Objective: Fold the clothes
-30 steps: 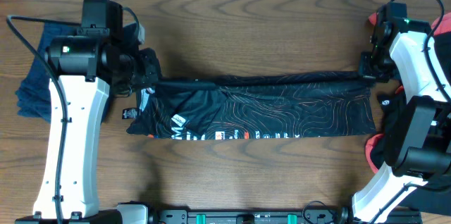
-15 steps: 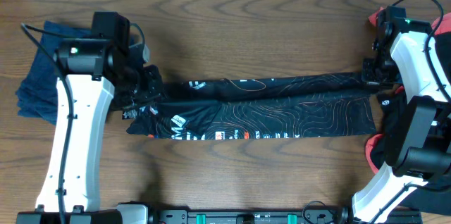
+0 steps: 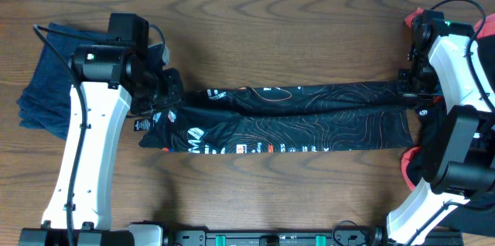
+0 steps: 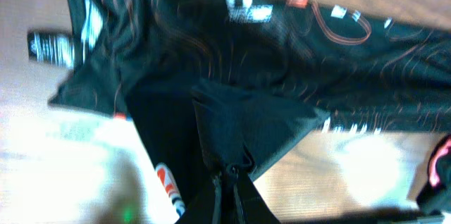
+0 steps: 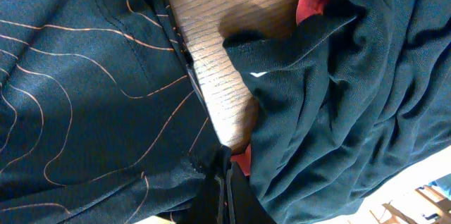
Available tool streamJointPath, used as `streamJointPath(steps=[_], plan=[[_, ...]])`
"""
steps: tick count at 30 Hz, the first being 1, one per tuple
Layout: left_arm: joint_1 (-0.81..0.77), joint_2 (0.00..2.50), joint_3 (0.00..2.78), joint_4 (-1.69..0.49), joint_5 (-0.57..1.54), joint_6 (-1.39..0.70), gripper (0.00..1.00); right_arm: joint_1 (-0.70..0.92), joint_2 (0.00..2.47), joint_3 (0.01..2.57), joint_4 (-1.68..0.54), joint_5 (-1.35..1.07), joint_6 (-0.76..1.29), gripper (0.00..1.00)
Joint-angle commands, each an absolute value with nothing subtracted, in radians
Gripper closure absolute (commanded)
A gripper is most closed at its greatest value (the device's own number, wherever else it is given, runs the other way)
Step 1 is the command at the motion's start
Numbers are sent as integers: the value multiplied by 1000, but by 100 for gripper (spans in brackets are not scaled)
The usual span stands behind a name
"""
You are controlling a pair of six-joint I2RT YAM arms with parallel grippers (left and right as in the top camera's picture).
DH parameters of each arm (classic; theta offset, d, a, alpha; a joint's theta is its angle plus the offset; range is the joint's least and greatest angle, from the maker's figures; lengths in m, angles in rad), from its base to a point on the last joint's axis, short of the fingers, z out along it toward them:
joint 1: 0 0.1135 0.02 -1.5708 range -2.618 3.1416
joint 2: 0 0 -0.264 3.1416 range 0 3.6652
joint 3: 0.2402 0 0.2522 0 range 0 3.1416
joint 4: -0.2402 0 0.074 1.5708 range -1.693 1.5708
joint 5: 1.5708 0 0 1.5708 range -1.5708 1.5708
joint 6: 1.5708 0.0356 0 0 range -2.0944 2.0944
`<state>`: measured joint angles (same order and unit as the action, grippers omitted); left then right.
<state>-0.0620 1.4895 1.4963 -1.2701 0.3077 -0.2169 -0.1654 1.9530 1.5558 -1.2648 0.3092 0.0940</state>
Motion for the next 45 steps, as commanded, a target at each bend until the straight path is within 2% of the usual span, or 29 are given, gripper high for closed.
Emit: streamJointPath(steps=[1,19,32,33,35,36,37,39,45], plan=[[-63,1497,1479,-1223,301,-222,94,-172,1935,1561,-1268,333,81,99],[-63,1500,1061,-621,302,-223,94,-171,1935,1561,-1250,332,81,98],[-63,1553,1005,-589,235,-223,94,-171,1936,1554,-1246,297,80,98],[-63,1556,1005,-590,235,-223,92,-171,1936,1554,-1250,299,81,98],[-63,1558,1005,-594,235,-223,83,-171,1935,1554,-1250,299,81,97],[-63,1558,1005,-593,235,-223,60,-171,1935,1554,-1250,299,80,95],[-63,1558,1005,-593,235,-223,52,-171,1936,1554,-1250,299,80,92],[-63,1558,1005,-593,235,-222,51,-171,1935,1554,-1250,299,80,87],[-63,1550,1006,-608,236,-222,48,-172,1936,1554,-1250,311,80,86]])
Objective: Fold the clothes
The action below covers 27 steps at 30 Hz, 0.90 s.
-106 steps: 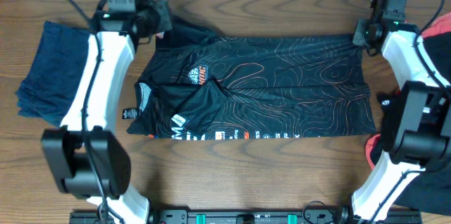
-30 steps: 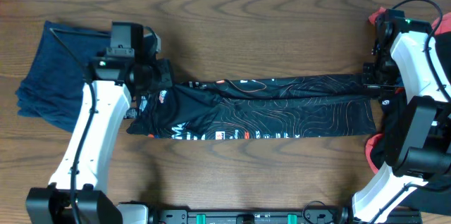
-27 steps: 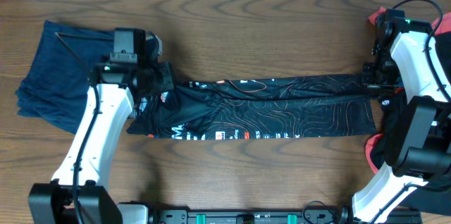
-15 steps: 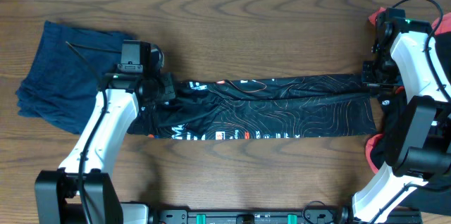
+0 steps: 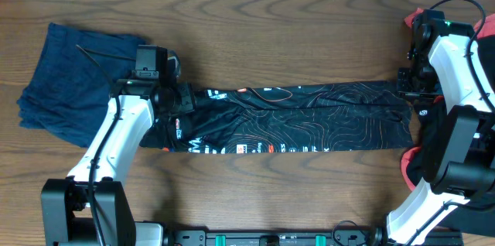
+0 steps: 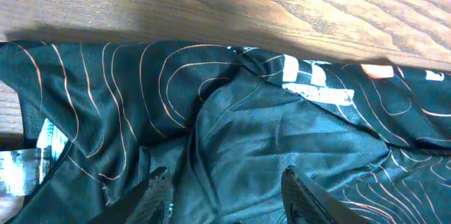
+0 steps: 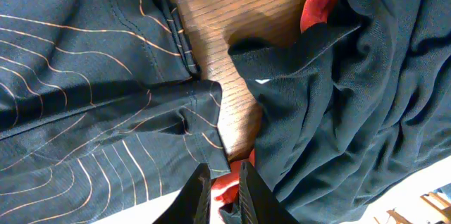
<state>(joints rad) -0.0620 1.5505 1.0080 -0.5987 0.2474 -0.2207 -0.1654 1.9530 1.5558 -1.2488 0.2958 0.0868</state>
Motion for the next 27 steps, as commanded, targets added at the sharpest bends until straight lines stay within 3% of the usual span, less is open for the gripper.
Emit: streamJointPath(steps=[1,4,15,27], plan=[[-63,1547,1006,-612,236,-222,48,-173,1935,1554,-1250,311,80,85],[-63,1538,1006,-621,245,-222,48,-177,1936,1553,-1250,305,65,84],[-65,1539,1005,-692,246,-222,48,-183,1936,1446,-1163,268,27,62],[-65,1539,1004,-727,246,-221,48,-281,1936,1311,-958,80,-27,53]])
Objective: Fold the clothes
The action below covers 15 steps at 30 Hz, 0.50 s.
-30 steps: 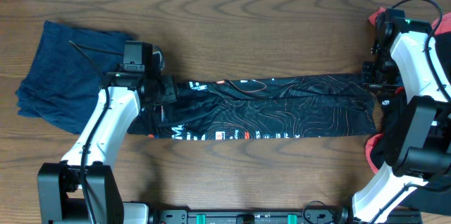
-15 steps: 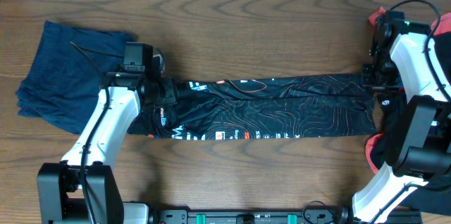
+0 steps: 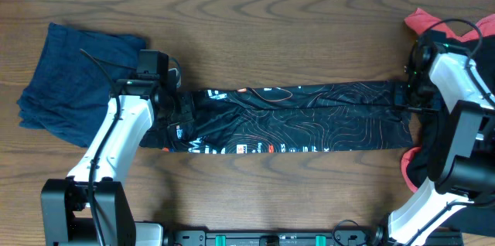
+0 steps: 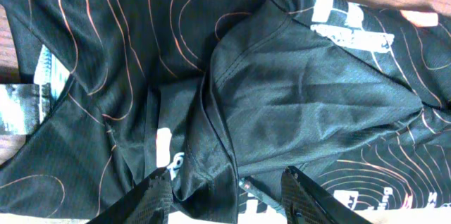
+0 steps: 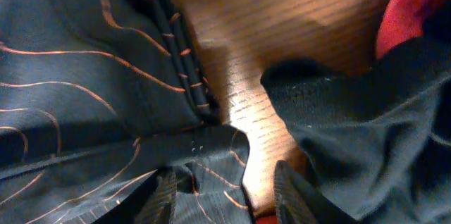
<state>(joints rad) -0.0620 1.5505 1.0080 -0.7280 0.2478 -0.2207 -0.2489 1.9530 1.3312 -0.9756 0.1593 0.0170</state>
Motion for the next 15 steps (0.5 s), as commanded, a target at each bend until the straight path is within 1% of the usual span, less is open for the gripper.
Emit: streamJointPath(steps=[1,5,12,14,15], plan=[[-65,1539,1004,-725,246,-222,48,-290,1936,1304,-944,69,-36,52],[-65,1539,1004,-724,246,-222,48,-313,1936,1262,-877,-11,-97,51],[-65,1539,1004,-722,246,-222,48,-313,1936,1170,-737,-153,-122,46],[-65,1539,1004,-722,246,-222,48,-313,1936,1146,-718,-154,-122,46],[-65,1539,1004,-722,246,-222,48,-313,1936,1136,-712,-154,-122,48]])
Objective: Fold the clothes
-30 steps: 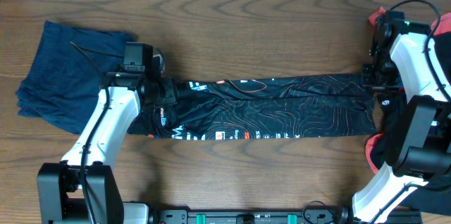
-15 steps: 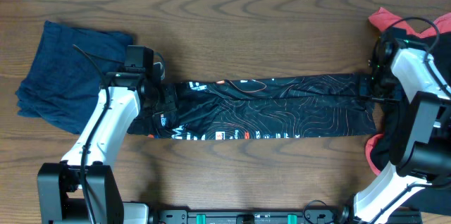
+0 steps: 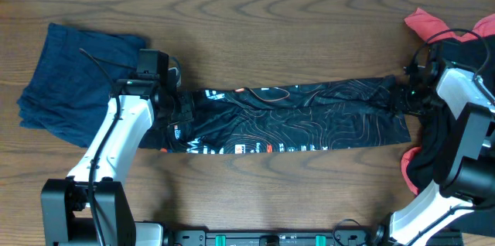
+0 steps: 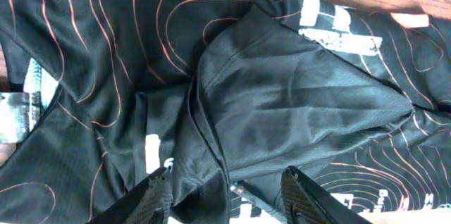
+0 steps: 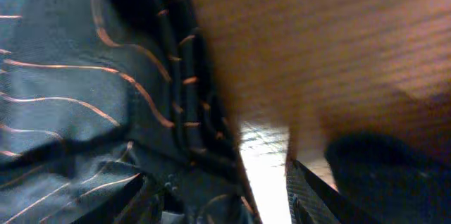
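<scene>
A black garment [image 3: 294, 118] with orange contour lines and white print lies stretched out as a long strip across the table's middle. My left gripper [image 3: 175, 110] is open low over its left end; in the left wrist view the gripper [image 4: 225, 197] has wrinkled layered fabric [image 4: 282, 104] between its spread fingers. At the strip's right end my right gripper [image 3: 402, 96] is open too. In the right wrist view this gripper [image 5: 225, 201] straddles the garment's hemmed edge [image 5: 176, 76], with bare wood beside it.
A folded blue cloth [image 3: 69, 76] lies at the far left. A red garment [image 3: 429, 20] and dark clothes [image 3: 418, 161] are heaped at the right edge, close to the right arm. The table [image 3: 255, 22] is brown wood.
My right gripper has shifted a little onto the garment's right end, which is now slightly rumpled. The left gripper and the left end look unchanged.
At first both grippers were shut on the garment's ends, holding it stretched, the left end lifted. Then the garment lay flat, the left gripper open and the right just parted. Both then stood wide open over the ends, as they do now.
</scene>
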Available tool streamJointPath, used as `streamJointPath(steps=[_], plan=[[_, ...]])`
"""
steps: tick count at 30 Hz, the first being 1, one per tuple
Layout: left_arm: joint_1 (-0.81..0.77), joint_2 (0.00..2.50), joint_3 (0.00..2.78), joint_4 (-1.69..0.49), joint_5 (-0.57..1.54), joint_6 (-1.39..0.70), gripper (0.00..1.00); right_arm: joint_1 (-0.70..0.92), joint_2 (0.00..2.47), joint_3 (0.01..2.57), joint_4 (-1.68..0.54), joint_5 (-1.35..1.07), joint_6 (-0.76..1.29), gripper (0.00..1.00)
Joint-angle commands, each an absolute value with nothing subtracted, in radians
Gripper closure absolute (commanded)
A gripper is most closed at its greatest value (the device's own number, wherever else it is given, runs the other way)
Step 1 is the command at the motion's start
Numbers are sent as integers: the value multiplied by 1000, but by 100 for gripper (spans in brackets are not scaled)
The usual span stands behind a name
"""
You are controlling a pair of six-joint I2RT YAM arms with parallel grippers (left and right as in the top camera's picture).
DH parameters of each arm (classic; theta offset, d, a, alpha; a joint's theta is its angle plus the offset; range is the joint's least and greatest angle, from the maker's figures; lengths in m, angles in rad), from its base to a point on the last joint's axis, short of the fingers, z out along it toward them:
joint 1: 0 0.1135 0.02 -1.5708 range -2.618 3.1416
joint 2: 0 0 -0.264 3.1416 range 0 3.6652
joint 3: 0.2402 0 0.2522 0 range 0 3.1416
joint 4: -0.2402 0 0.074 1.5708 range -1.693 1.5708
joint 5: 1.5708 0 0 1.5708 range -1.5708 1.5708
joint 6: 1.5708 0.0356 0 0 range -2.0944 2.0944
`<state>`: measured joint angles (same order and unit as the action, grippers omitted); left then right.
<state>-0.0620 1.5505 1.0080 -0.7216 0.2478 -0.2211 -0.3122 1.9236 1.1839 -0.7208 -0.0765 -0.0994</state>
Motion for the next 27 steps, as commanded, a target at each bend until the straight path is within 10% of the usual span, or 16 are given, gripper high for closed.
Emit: streamJointPath(steps=[1,9,13,27], plan=[[-65,1539,1004,-722,246,-222,48,-313,1936,1126,-705,-154,-122,50],[-65,1539,1004,-722,246,-222,48,-313,1936,1110,-687,-204,-141,68],[-65,1539,1004,-722,246,-222,48,-313,1936,1110,-680,-218,-139,99],[-62,1539,1024,-720,245,-222,48,-336,1924,1380,-841,57,-76,99]])
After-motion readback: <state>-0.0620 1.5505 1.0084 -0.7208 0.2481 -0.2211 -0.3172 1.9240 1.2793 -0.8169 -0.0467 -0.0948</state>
